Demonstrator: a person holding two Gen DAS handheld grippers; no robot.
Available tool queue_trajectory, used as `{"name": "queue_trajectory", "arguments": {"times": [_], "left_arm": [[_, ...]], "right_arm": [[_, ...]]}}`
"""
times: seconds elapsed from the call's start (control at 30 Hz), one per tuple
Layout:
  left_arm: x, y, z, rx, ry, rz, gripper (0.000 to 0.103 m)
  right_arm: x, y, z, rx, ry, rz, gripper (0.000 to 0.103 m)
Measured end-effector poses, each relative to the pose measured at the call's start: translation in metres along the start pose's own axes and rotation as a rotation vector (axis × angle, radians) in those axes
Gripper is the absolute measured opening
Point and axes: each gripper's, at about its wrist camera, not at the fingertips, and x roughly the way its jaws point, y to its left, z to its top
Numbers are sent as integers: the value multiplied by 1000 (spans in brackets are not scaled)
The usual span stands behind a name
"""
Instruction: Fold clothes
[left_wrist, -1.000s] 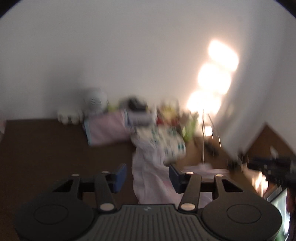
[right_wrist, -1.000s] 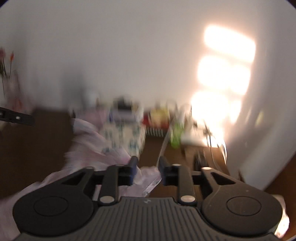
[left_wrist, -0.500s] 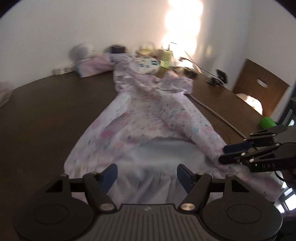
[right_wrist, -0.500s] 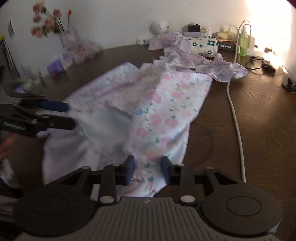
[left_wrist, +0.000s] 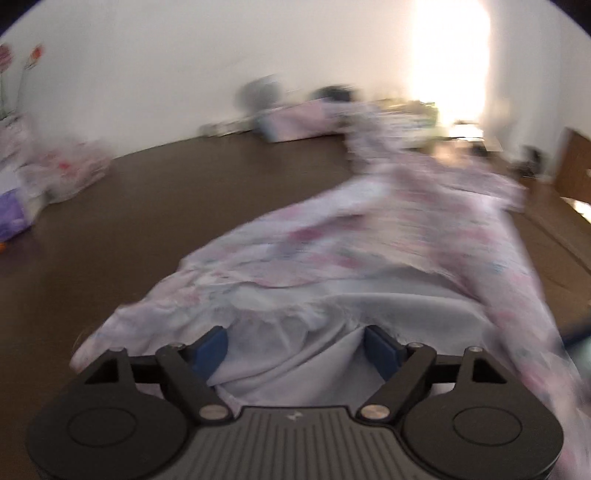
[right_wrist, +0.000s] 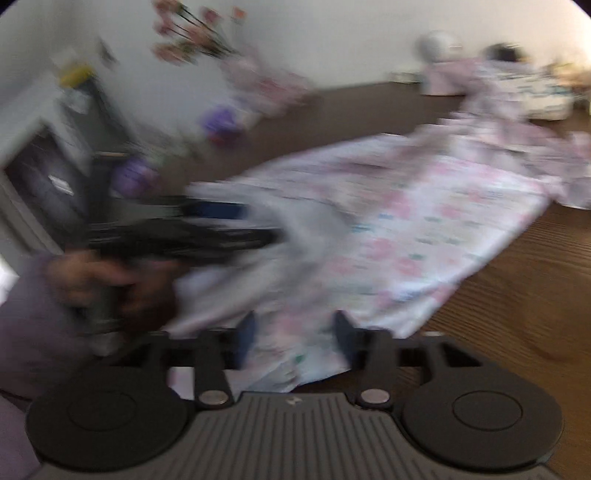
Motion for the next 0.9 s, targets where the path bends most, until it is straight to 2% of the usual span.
{"name": "queue_trajectory", "arguments": {"times": [0.03,0.07,0.13,0.17,0.2,0.27,0.3,0.37,0.43,0.53,0.6,0.67,0.7,0.8,0.83,0.9], "left_arm": [[5,10,13,-29,30,90,70],[-1,14,23,-57,28,151,59],[-13,22,42,-112,23,273,59],[-27,22,45,-143,-6,246,62],[-41,19,45,-175,-35,173,65],[-64,8,40,-227,-82,14,82],[-74,1,36,-246,-100,-72,84],[-79,-21,25,-213,-111,-174,85],[-77,-44,14,-146,-102,-170,85],[-65,-67,4,-88,-25,-82,85],[-59,-74,-4,-81,0,-39,80],[-58,-77,-14,-88,-9,-12,66],[-57,-75,-14,-107,-14,-2,65],[-53,-66,-6,-157,-74,-8,70],[-51,-63,0,-170,-99,-13,75],[-36,-53,16,-214,-116,-16,77]], "right_arm": [[-4,1,4,-5,-20,32,55],[-15,0,5,-25,-63,16,56],[-40,-8,5,-48,-149,-37,66],[-53,-19,2,-35,-192,-90,70],[-64,-32,0,-4,-220,-138,71],[-81,-60,-6,82,-264,-214,71],[-86,-73,-9,135,-281,-224,71],[-88,-95,-15,222,-306,-192,71],[-83,-103,-15,242,-308,-162,71],[-69,-104,-15,212,-293,-126,70],[-62,-102,-16,183,-291,-116,70],[-60,-101,-19,180,-295,-91,70],[-59,-101,-20,185,-297,-74,70],[-59,-106,-24,206,-310,-29,70],[-58,-109,-25,220,-311,-29,70],[-54,-113,-26,242,-303,-34,70]]}}
